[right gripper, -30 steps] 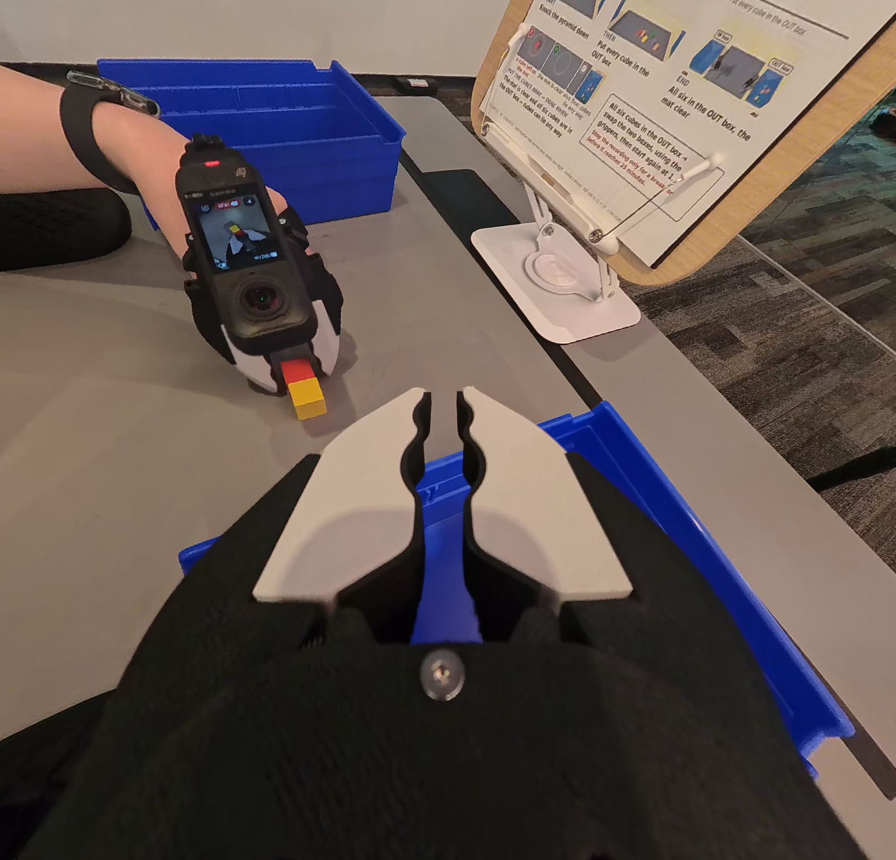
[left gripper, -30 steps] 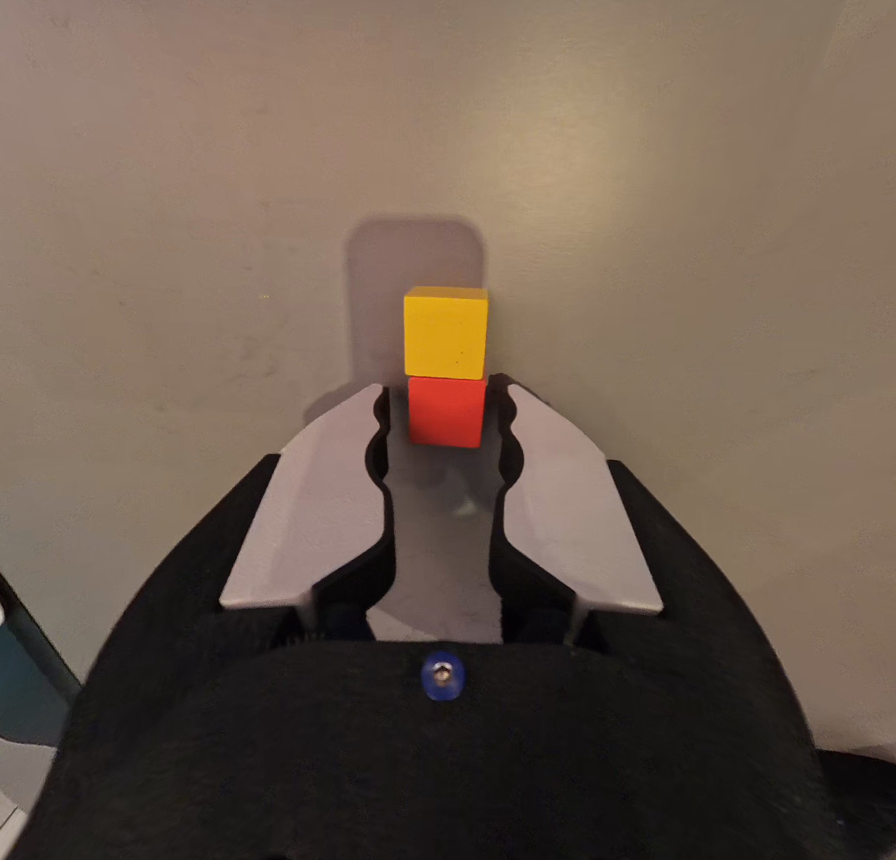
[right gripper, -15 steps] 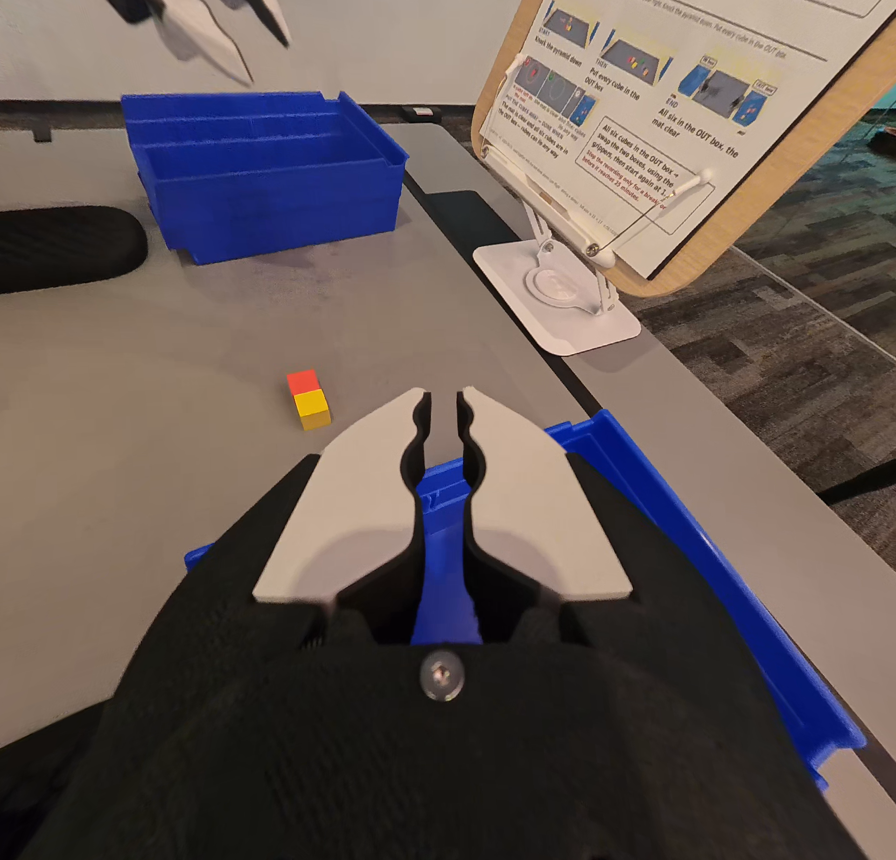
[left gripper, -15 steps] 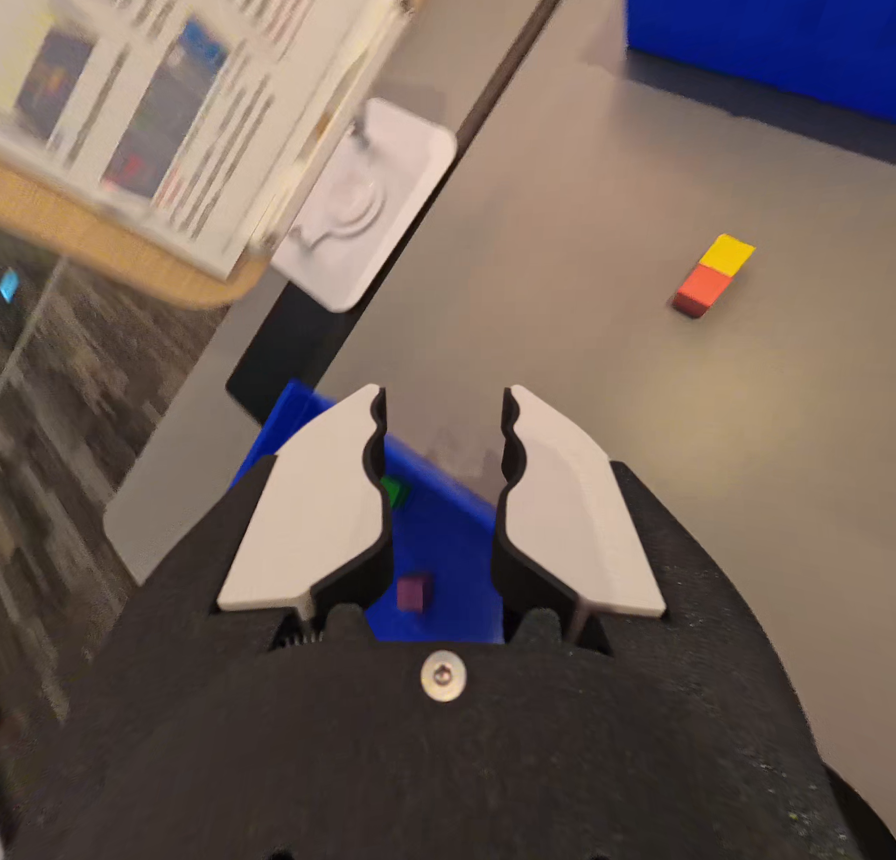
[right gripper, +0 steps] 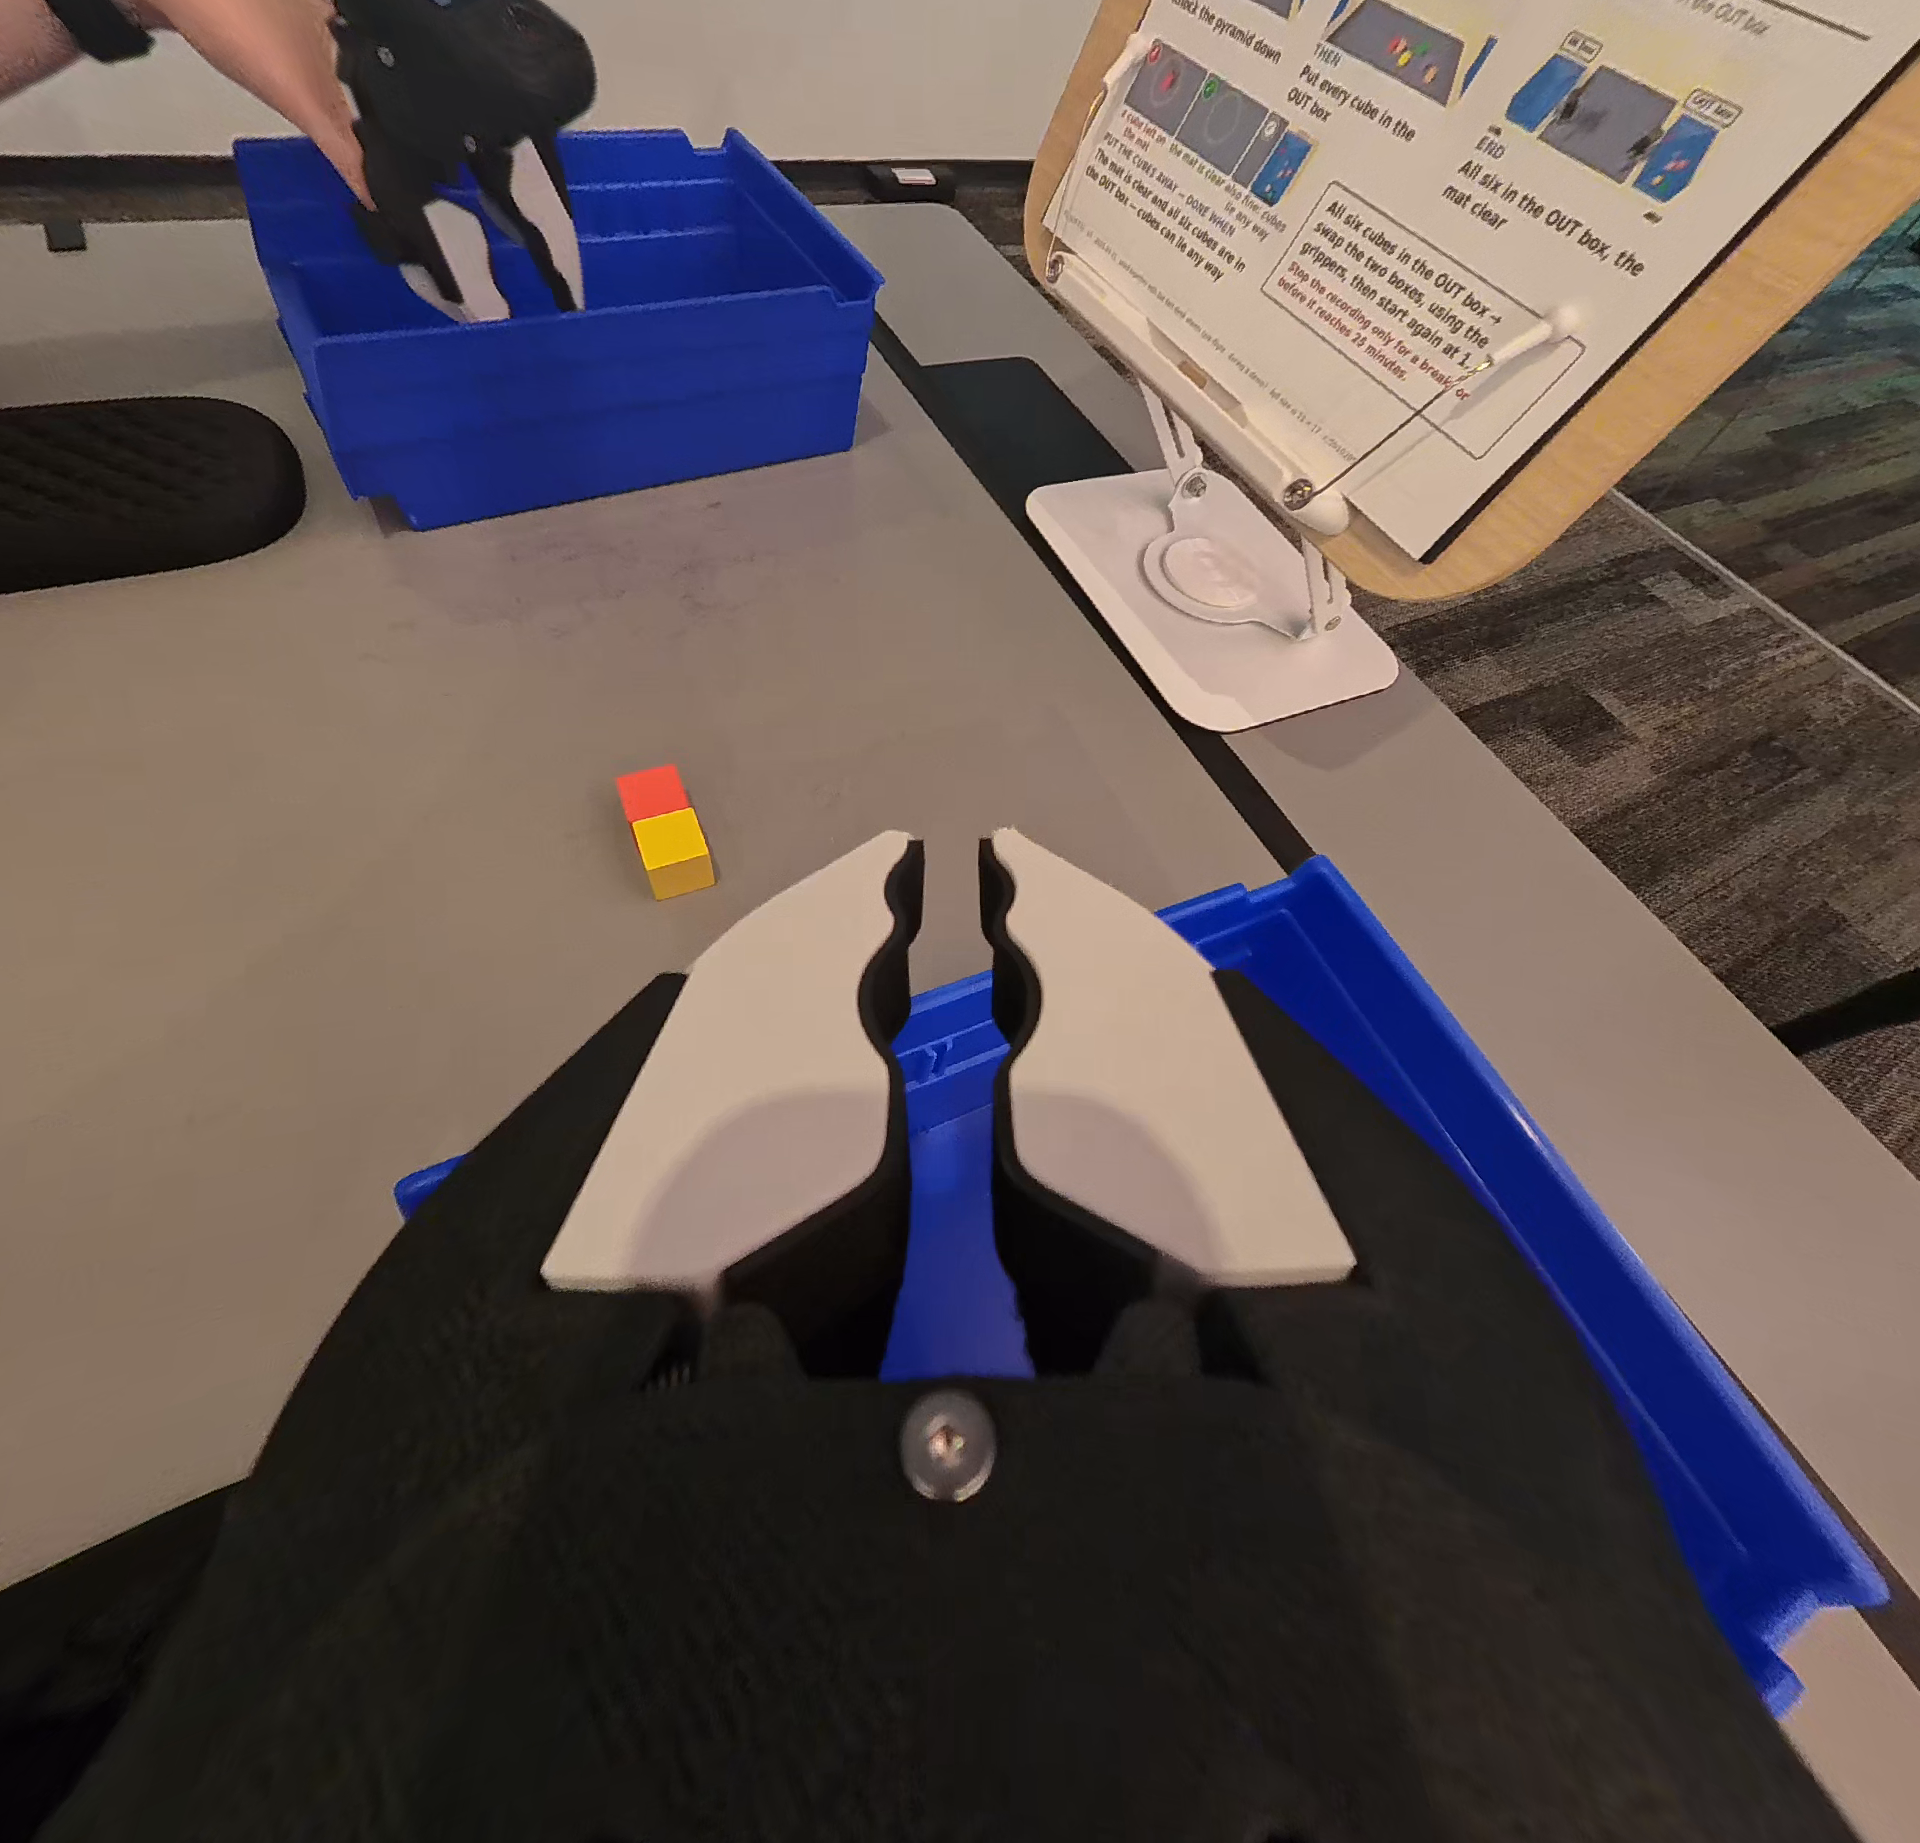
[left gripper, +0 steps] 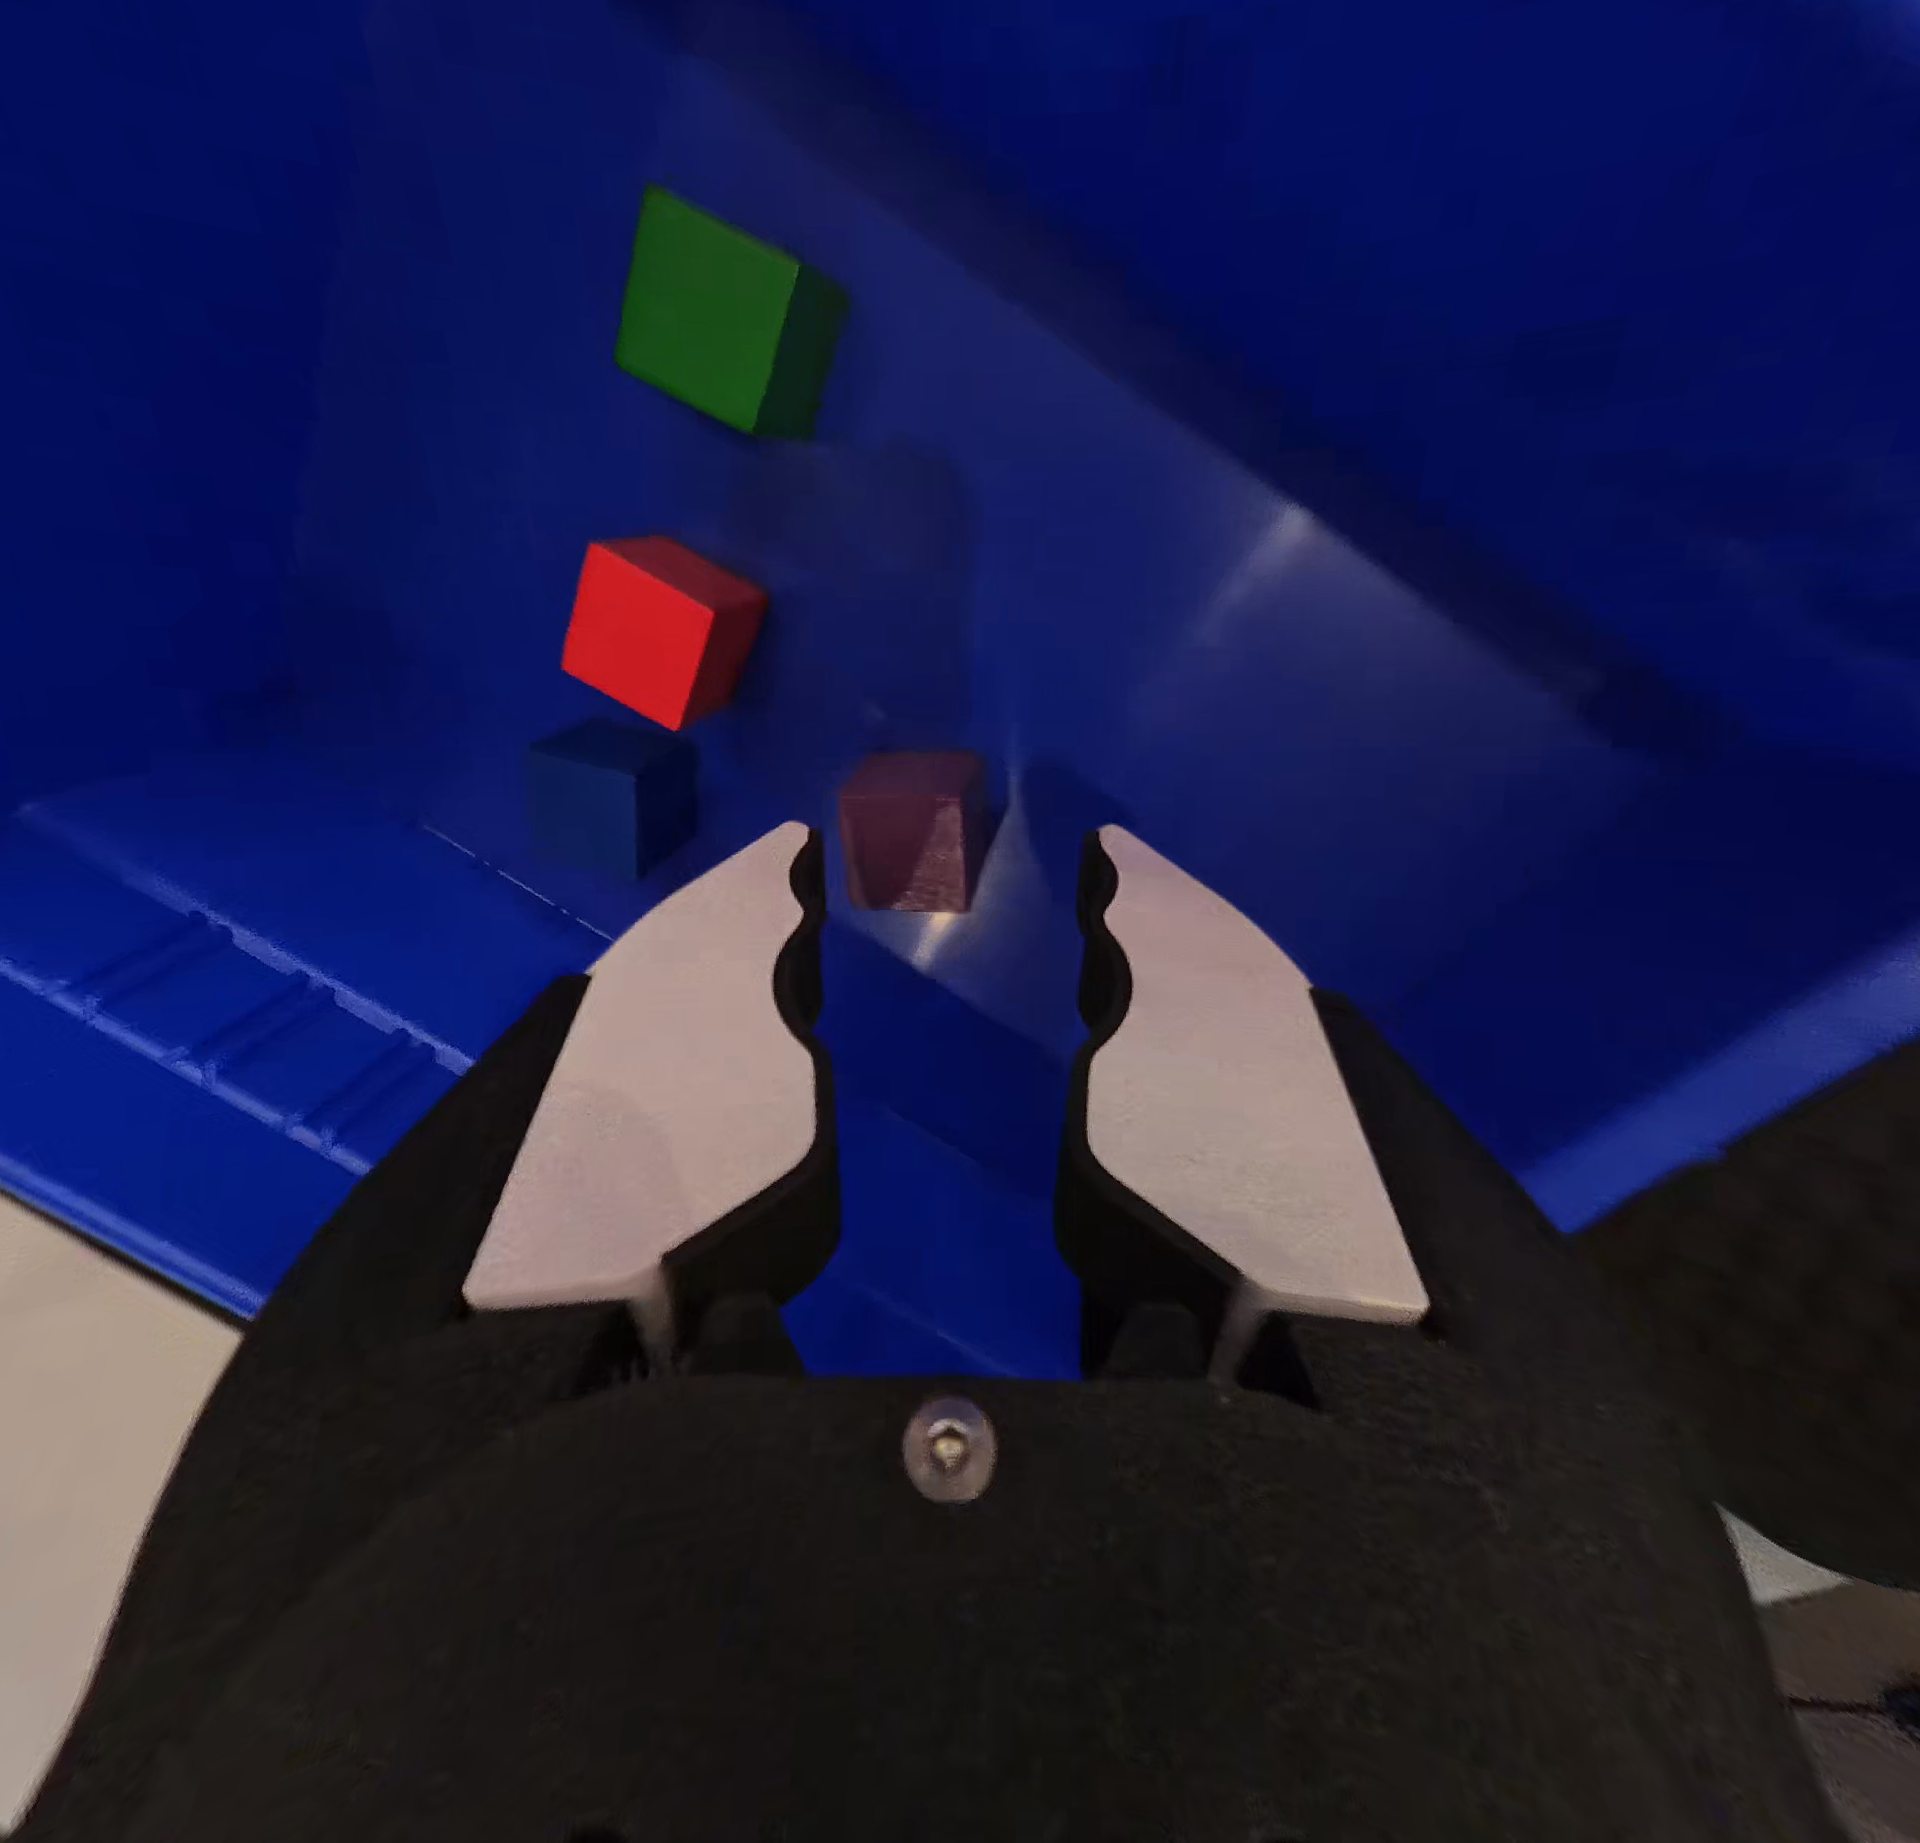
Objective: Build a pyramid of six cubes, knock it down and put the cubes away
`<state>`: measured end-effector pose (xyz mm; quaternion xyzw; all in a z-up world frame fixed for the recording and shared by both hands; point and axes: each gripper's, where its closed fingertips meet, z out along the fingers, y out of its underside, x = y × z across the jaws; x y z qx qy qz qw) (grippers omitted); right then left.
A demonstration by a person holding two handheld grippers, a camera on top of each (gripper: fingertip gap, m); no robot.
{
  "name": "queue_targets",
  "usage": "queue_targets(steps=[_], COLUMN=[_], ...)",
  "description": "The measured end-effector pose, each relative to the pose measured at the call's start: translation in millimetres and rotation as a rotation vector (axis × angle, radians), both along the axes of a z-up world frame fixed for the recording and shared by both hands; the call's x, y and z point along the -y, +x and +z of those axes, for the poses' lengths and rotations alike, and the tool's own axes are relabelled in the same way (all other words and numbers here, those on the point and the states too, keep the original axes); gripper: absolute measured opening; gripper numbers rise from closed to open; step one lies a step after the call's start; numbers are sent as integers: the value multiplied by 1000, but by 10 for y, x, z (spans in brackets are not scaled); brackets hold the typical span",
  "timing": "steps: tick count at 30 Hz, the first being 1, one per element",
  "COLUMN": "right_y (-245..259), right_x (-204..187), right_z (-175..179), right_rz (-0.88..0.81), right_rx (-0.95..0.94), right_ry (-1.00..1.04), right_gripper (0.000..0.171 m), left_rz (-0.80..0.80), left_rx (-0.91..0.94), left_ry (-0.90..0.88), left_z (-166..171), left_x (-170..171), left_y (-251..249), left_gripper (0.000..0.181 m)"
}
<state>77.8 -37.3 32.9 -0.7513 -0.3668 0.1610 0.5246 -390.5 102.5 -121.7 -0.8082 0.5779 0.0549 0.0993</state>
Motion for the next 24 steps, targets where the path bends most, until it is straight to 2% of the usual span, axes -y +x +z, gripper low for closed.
queue_targets(steps=[5,8,11,14,16,18,21,24], right_y=[-10,-11,8,44,57,60,48,15], right_x=[-15,-17,-13,-6,-2,2,5,17], right_z=[-43,-52,-54,-37,-10,18,39,33], right_rz=[2,5,5,-3,-6,-6,-5,3], right_rx=[10,11,4,-8,-18,-26,-24,-12], right_ry=[-15,-17,-18,-13,-3,6,13,10], right_gripper=[11,11,11,11,11,11,11,11], left_rz=[35,52,37,58,83,66,-86,-298], left_rx=[-50,-93,-78,-71,-16,90,246,306], left_ry=[8,31,53,191,328,421,443,340], left_z=[-145,-180,-109,279,763,1259,1694,1568], left_x=[-103,-151,-146,-269,-333,-243,172,731], left_y=[-91,-160,-129,-145,-57,219,913,1638], left_gripper=[47,29,28,28,27,27,27,27])
